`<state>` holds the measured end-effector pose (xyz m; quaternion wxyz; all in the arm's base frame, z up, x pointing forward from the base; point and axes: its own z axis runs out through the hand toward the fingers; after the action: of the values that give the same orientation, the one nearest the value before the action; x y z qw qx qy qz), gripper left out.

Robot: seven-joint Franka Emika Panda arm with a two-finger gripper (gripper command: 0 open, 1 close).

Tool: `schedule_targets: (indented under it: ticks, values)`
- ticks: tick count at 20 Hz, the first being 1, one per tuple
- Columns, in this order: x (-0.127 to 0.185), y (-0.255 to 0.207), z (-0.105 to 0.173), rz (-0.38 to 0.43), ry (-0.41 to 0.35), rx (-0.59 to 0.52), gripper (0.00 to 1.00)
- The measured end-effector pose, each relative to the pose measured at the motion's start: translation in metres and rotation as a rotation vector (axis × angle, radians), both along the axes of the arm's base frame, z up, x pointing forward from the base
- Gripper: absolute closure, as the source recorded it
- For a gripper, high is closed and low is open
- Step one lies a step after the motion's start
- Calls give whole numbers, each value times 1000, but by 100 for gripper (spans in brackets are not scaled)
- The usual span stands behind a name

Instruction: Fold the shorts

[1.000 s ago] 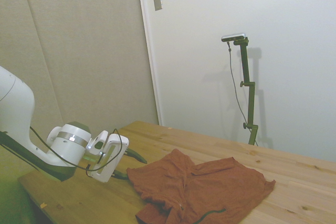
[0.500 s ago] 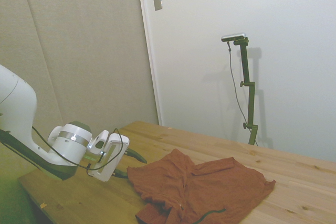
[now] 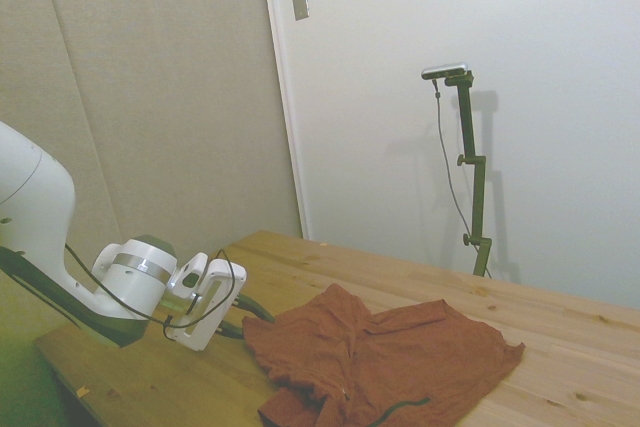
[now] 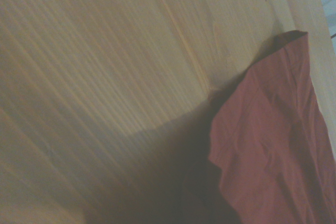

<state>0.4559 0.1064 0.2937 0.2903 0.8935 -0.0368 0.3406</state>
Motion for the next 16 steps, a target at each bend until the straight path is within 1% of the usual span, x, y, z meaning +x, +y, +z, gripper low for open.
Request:
schedule_targets:
  ticks: [16]
  values:
    - [0,4,-1,11,4,15,100]
